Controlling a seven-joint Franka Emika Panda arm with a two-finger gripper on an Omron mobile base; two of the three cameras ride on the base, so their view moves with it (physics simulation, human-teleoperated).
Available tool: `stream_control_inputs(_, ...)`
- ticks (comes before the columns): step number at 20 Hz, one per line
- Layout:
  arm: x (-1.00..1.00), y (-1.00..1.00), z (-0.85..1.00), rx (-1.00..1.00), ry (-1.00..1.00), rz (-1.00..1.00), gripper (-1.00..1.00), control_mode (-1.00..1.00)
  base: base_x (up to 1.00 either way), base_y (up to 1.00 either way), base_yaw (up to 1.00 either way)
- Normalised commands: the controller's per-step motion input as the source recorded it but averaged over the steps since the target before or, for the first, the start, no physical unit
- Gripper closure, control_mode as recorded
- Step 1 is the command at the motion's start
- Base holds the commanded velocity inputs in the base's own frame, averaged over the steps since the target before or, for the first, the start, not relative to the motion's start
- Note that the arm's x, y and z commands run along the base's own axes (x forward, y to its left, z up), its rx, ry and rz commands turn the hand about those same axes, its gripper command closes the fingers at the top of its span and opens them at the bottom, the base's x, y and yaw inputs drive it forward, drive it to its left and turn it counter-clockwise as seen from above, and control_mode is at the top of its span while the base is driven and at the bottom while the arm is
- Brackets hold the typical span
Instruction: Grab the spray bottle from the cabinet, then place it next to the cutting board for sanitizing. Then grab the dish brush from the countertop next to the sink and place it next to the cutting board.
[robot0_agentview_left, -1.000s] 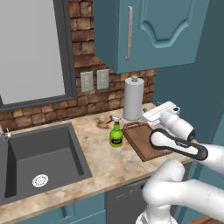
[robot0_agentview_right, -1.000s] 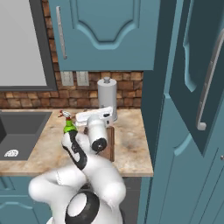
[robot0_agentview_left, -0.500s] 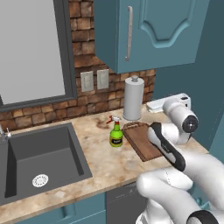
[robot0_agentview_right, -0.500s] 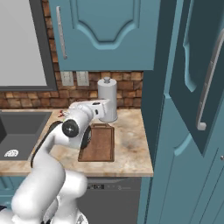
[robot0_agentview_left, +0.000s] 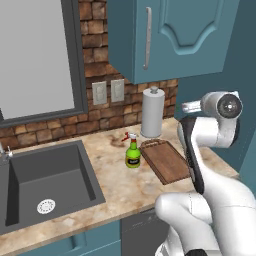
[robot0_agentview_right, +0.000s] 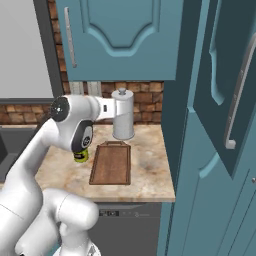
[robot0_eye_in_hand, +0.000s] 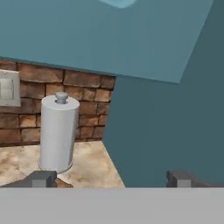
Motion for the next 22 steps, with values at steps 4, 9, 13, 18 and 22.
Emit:
stream_control_inputs(4,-0.48,-0.12,-0.03,0.22,0.21,0.0,-1.0,-1.0,0.0,0.0,0.0)
stream_control_inputs(9,-0.55,0.0,-0.13,0.2,0.08,0.0,-1.0,-1.0,0.0,0.0,0.0)
stream_control_inputs(13,-0.86,0.1,0.0,0.12,0.09,0.0,-1.0,-1.0,0.0,0.0,0.0)
stream_control_inputs(18,-0.85,0.19,0.09,0.0,0.05,-0.04,-1.0,-1.0,0.0,0.0,0.0)
stream_control_inputs(22,-0.6,0.24,0.01,0.0,0.0,-0.07,-1.0,-1.0,0.0,0.0,0.0)
